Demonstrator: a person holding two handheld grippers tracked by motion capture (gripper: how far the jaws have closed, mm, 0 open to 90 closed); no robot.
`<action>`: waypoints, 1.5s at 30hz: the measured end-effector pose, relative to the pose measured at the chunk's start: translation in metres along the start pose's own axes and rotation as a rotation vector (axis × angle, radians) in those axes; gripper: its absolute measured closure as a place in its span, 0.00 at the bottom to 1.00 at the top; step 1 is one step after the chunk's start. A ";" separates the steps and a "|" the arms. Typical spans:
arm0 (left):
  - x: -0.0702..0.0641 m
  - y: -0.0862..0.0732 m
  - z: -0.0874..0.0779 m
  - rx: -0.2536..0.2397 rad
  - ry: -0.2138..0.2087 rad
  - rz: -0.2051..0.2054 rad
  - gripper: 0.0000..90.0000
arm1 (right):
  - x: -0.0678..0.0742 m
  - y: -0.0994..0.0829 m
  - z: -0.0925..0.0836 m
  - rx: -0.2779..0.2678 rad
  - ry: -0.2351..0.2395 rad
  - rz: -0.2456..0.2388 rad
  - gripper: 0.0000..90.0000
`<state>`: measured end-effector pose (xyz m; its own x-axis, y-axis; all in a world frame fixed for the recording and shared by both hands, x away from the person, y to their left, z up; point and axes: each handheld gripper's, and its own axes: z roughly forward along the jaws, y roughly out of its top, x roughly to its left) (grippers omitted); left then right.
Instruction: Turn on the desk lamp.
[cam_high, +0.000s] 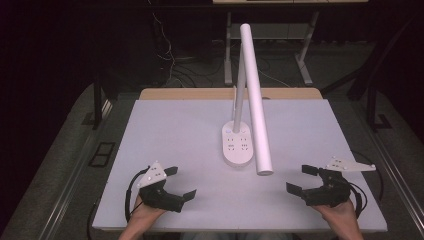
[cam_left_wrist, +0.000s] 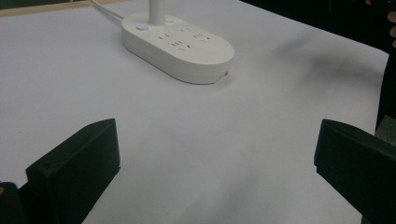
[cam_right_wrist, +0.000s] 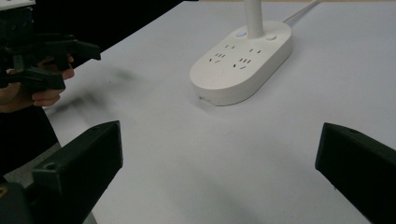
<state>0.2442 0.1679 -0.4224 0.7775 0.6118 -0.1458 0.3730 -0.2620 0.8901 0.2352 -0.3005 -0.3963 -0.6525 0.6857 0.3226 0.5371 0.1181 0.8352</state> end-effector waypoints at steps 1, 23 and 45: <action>0.000 0.000 0.000 0.001 0.001 0.001 0.00 | 0.000 0.000 0.000 0.003 -0.001 -0.001 0.00; -0.005 -0.001 0.001 0.016 -0.011 0.012 0.00 | 0.011 0.020 0.005 0.089 0.027 -0.030 0.00; -0.003 -0.001 0.001 0.009 -0.002 0.004 0.00 | 0.004 0.054 0.028 0.144 0.059 -0.064 0.00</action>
<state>0.2419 0.1658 -0.4235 0.7799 0.6093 -0.1429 0.3743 -0.2711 0.8868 0.2766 -0.2715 -0.3623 -0.7161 0.6303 0.2999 0.5615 0.2649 0.7839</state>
